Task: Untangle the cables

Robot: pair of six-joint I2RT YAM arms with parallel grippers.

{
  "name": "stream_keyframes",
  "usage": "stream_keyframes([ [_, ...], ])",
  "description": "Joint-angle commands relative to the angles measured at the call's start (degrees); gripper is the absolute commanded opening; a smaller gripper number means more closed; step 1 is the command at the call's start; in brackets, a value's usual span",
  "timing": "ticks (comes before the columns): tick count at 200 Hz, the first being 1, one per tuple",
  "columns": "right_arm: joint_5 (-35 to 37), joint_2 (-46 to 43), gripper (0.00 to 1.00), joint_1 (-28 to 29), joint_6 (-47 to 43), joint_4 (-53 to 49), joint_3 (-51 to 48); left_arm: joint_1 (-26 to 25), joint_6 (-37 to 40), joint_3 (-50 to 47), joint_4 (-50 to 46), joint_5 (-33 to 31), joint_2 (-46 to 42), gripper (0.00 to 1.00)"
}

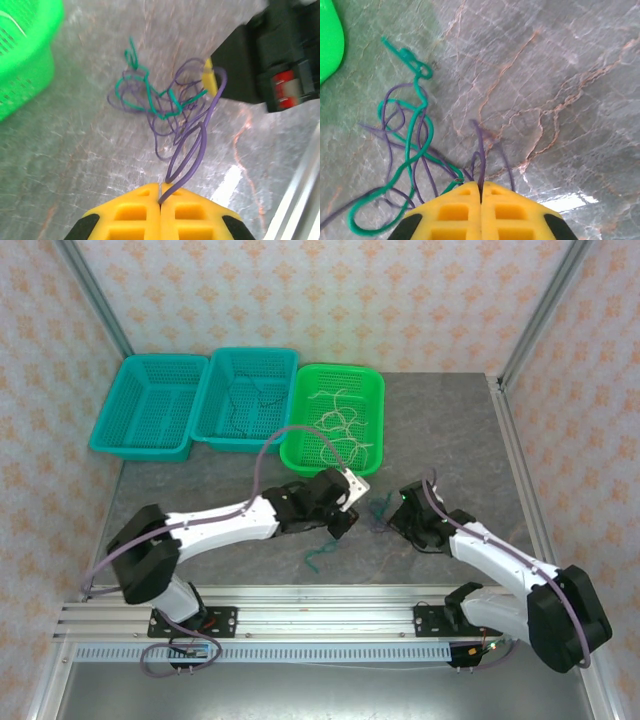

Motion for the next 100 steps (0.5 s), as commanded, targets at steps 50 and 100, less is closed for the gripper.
stream_keyframes([
  [50, 7.4, -2.8, 0.0, -8.5, 8.8, -4.8, -5.4, 9.1, -10.5, -3.6, -10.7, -19.1, -17.9, 0.0],
  [100, 8.1, -11.0, 0.0, -13.0, 6.7, -7.8, -6.2, 22.0, -17.3, -7.7, -18.8, -20.9, -32.8, 0.0],
])
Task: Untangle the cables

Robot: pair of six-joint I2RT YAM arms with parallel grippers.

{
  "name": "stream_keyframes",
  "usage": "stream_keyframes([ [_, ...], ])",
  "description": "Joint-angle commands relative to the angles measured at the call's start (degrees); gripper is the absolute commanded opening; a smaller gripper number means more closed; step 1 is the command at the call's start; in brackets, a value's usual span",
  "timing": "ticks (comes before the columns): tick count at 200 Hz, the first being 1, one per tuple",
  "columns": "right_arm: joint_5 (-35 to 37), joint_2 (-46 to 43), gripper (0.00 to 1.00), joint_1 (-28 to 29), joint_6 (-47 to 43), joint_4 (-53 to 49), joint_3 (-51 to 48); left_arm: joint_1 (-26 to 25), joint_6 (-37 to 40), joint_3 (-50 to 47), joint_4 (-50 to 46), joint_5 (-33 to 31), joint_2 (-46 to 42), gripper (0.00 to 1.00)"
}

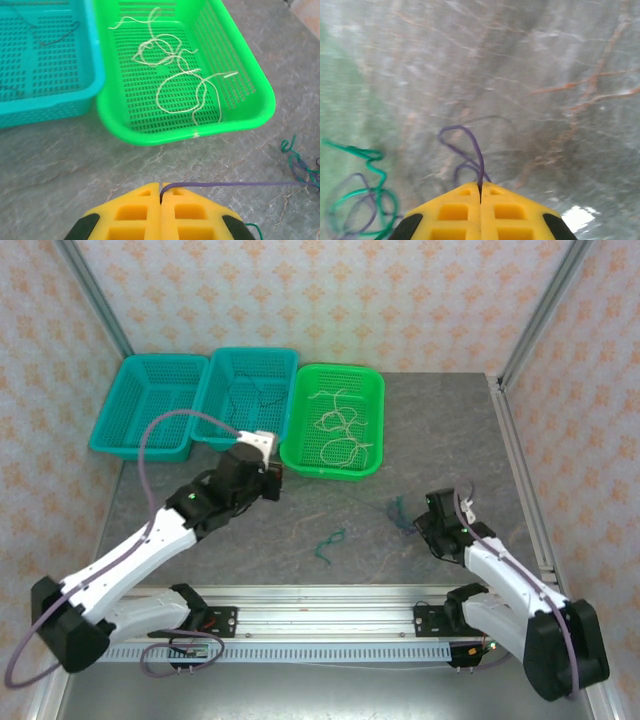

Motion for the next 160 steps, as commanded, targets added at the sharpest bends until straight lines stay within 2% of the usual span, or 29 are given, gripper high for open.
stream_keyframes([
  [1, 5.0, -1.2, 0.0, -1.2, -1.0, -5.1, 0.0, 4.3, -4.9, -1.5, -7.0, -6.3, -5.2, 0.0],
  [33, 6.2, 0.3, 0.0, -1.4, -1.4, -7.2, 0.7, 8.6, -8.7, -1.7, -13.2, -9.0, -9.3, 0.0],
  [57, 5.9, 0.6, 0.0, -3.0, -0.1, -6.9, 0.0, 14.2, -12.4, 0.0, -18.7, -9.6, -11.9, 0.0],
  [66, 5.9, 0.6, 0.07, -3.7, 0.2, -7.1, 0.0, 16.0, -12.4, 0.8, -19.8, -9.0, -12.9, 0.0],
  [85, 6.2, 0.3, 0.08, -4.4, -0.6, -8.1, 0.9, 17.9, -11.5, 2.0, -20.4, -7.8, -14.8, 0.0],
  [101, 6.5, -0.5, 0.16, -4.4, -2.7, -8.7, 2.4, 18.1, -10.9, 2.6, -20.7, -7.1, -15.2, 0.0],
  [120, 9.0, -1.5, 0.18, -4.4, -3.7, -11.3, 4.1, 18.2, -11.2, 3.6, -22.7, -9.8, -15.2, 0.0],
  [141, 11.9, -1.9, 0.17, -4.6, -5.0, -14.3, 5.8, 19.3, -12.1, 6.1, -26.6, -16.4, -15.5, 0.0],
  [151, 10.0, -2.2, 0.18, -4.5, -8.7, -13.4, 6.6, 19.9, -11.6, 7.5, -27.6, -17.1, -15.6, 0.0],
  [160, 2.3, -2.5, 0.23, -4.5, -15.5, -9.5, 7.5, 20.0, -10.5, 8.0, -27.0, -15.7, -15.8, 0.0],
])
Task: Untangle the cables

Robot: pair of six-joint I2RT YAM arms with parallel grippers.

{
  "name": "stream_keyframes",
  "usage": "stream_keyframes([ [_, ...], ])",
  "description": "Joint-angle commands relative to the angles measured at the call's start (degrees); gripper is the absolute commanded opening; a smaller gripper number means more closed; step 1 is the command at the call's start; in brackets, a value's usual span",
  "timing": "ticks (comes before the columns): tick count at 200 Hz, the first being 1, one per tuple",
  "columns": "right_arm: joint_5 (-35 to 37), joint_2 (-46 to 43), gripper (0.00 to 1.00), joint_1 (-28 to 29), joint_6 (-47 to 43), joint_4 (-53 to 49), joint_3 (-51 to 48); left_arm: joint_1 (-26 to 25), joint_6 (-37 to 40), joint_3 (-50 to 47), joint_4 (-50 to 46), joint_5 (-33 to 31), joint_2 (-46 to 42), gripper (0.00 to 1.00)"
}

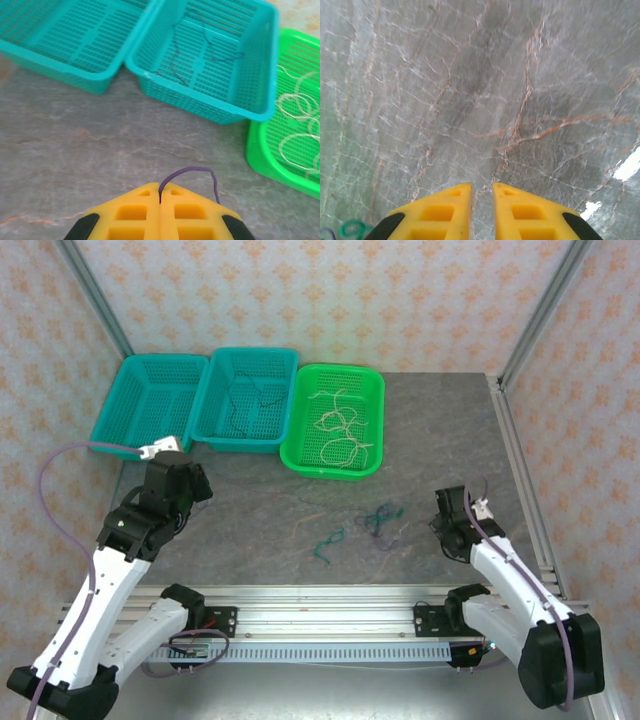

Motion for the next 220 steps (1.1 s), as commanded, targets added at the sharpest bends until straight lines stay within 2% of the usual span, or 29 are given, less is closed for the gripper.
stream_keyframes([
  [1, -6.2, -1.2, 0.24, -0.3, -12.5, 1.6, 3.5, 1.1, 0.2, 4.0, -3.9, -4.5, -0.9, 0.0],
  [15, -19.8, -1.0, 0.34, 0.4, -19.8, 6.6, 5.0, 1.1, 1.2, 4.0, -2.4, -0.5, -0.4, 0.0],
  [24, -23.0, 0.0, 0.4, 2.1, -20.6, 7.3, 6.5, 1.1, 1.0, 3.6, -2.2, 1.0, 0.2, 0.0],
  [54, -16.0, 6.5, 0.53, 12.3, -12.5, 2.8, 12.2, 1.0, -0.1, 1.3, -2.0, 1.6, 1.1, 0.0],
  [67, -14.5, 9.3, 0.63, 17.1, -7.8, 4.7, 12.6, 1.1, -0.6, -0.2, -0.9, 2.4, 0.5, 0.0],
  [84, -15.3, 13.0, 0.71, 21.4, -3.7, 10.6, 12.2, 1.1, -0.6, -1.2, -0.1, 3.1, -0.2, 0.0],
  [108, -15.4, 20.4, 0.77, 23.1, -2.6, 14.9, 13.9, 1.1, 0.5, -1.2, -0.3, 2.9, -0.2, 0.0],
  [147, -13.1, 34.1, 0.78, 24.0, -7.8, 13.1, 20.2, 1.1, 1.6, -1.3, -1.0, 1.9, -0.6, 0.0],
  [158, -11.4, 37.1, 0.74, 24.0, -8.2, 12.0, 21.1, 1.1, 1.6, -1.4, -1.3, 1.3, -0.9, 0.0],
  [179, -9.7, 40.2, 0.58, 24.0, -7.5, 11.7, 20.9, 1.0, 0.6, -1.2, -3.0, -3.4, -2.2, 0.0],
  [191, -7.5, 39.8, 0.41, 24.0, -6.2, 13.0, 18.8, 1.1, 0.5, -1.0, -4.2, -7.0, -3.2, 0.0],
  [206, -2.5, 37.8, 0.12, 23.6, -4.6, 13.8, 15.3, 1.2, 1.0, -0.8, -5.5, -12.4, -4.1, 0.0],
  [220, -0.7, 35.3, 0.03, 21.4, -4.2, 13.2, 12.7, 1.3, 1.7, 0.1, -7.2, -17.2, -4.2, 0.0],
])
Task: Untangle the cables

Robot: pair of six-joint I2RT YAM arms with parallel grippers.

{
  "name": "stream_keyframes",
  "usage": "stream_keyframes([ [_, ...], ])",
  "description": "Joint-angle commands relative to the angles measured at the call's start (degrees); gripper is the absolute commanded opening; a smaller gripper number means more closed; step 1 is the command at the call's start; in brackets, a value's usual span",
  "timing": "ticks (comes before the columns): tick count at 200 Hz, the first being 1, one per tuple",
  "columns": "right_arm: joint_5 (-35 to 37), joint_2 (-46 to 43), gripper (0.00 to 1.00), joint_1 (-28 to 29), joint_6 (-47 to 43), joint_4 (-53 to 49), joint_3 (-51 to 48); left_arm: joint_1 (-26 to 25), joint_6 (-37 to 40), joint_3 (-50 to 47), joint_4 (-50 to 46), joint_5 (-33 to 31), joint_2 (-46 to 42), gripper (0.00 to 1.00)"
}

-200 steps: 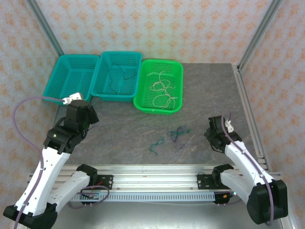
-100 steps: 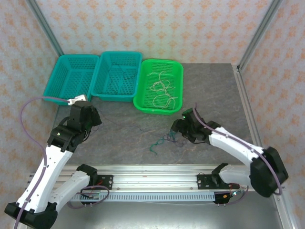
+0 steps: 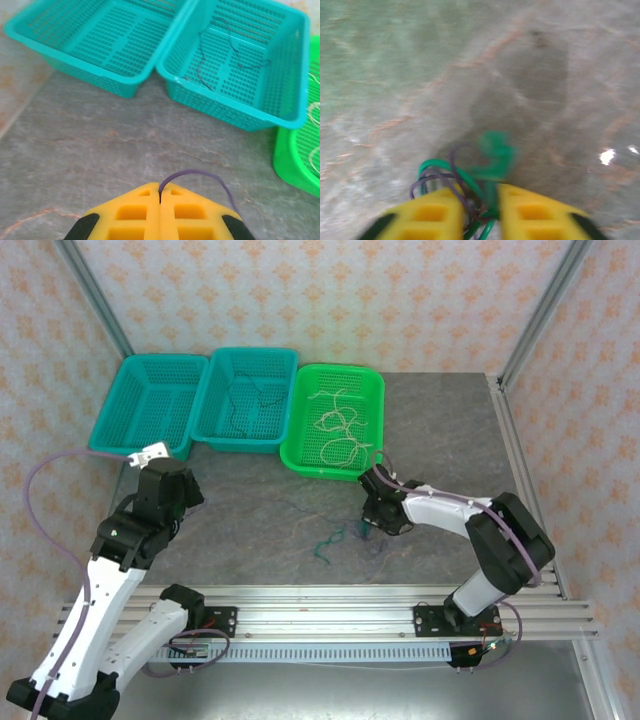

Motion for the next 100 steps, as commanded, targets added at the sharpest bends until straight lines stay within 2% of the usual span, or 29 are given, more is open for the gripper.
stream_keyframes([
  [1, 8.3, -2.3, 0.02, -2.6, 1.6, 0.8, -4.9, 0.6, 1.0, 1.2, -4.5, -12.4, -1.0, 0.0],
  [29, 8.6, -11.4, 0.0, -13.5, 0.4, -0.7, -11.4, 2.3, 2.6, 2.9, -7.3, -20.7, 0.6, 0.0],
  [36, 6.6, -14.6, 0.0, -16.9, -0.9, 0.3, -13.1, 2.8, 2.9, 2.9, -7.5, -22.3, 0.8, 0.0],
  [51, 10.3, -20.9, 0.0, -21.6, -2.6, -3.8, -13.2, 5.4, 3.7, 2.1, -6.7, -22.9, 1.1, 0.0],
  [74, 14.6, -28.6, 0.0, -26.3, -6.7, -9.8, -10.4, 12.3, 3.6, 0.6, -6.0, -16.9, 1.9, 0.0],
  [86, 12.2, -30.7, 0.0, -29.0, -8.3, -10.0, -9.8, 15.4, 3.4, -0.7, -4.7, -9.8, 2.1, 0.0],
  [100, 8.6, -31.5, 0.0, -29.7, -9.3, -9.5, -9.1, 16.2, 3.5, -3.3, -2.2, -1.6, 3.0, 0.0],
])
